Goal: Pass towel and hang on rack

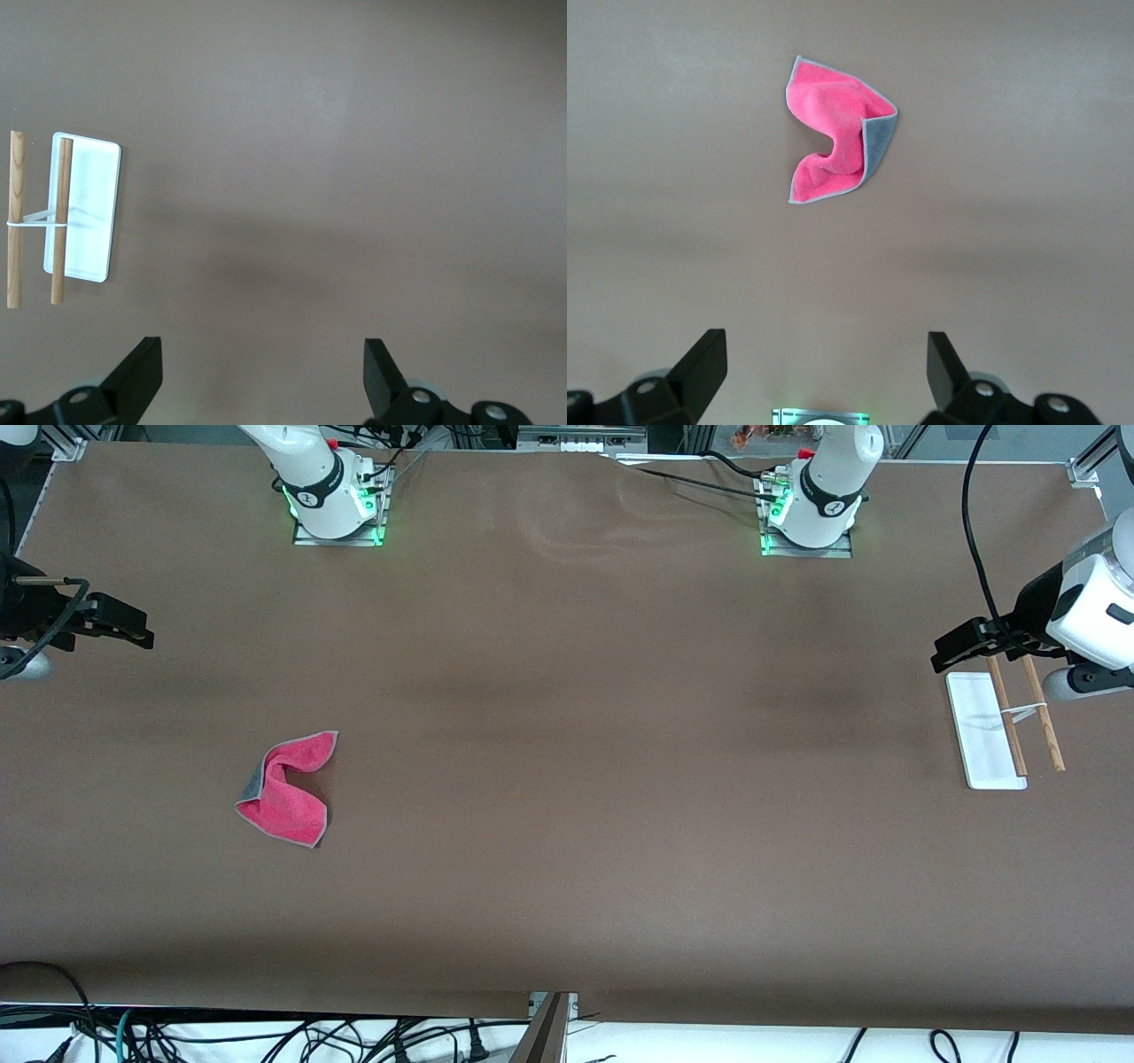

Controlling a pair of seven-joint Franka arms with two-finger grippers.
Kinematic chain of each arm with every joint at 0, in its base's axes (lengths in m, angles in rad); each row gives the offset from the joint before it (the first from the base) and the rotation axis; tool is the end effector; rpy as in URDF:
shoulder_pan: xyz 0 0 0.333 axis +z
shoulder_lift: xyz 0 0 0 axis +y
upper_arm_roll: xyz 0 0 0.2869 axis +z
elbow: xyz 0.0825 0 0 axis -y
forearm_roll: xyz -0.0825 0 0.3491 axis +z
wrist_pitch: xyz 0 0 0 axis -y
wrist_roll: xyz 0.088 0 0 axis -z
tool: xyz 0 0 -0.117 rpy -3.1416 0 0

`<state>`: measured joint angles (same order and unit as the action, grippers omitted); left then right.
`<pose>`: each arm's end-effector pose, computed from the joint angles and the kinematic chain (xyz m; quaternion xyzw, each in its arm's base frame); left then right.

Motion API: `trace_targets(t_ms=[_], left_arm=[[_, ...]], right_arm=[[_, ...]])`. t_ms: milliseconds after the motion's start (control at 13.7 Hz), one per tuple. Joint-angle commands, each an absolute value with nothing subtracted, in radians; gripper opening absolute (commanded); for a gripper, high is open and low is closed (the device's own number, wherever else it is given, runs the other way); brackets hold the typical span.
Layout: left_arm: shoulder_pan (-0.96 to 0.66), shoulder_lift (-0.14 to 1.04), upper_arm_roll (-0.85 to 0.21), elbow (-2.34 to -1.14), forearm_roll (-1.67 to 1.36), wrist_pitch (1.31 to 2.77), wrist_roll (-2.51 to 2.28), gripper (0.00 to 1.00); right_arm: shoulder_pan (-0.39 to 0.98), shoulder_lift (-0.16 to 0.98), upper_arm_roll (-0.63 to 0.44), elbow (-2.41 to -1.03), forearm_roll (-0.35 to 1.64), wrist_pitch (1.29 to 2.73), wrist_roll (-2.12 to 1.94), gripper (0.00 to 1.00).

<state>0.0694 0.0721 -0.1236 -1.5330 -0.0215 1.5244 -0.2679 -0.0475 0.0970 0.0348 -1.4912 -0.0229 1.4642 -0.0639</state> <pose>0.5320 -0.0293 0.5603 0.9934 0.1065 -0.0420 0.0086 0.5331 -0.0105 0.5600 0.9977 0.0251 -0.0623 0.0074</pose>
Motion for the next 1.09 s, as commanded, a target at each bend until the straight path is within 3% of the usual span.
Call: trace_targets(t_ms=[0,1020], left_arm=[[0.064,0.084,-0.124,-1.503,-0.018,1.508,-0.273,1.00],[0.066,0.084,-0.137,-1.503,-0.018,1.506,-0.273,1.00]], right_arm=[[-0.048,0.100,0.034,-1.480,-0.015,1.463,-0.055,1.00],[-0.040,0.126,0.038,-1.462,-0.014,1.470,-0.074,1.00]])
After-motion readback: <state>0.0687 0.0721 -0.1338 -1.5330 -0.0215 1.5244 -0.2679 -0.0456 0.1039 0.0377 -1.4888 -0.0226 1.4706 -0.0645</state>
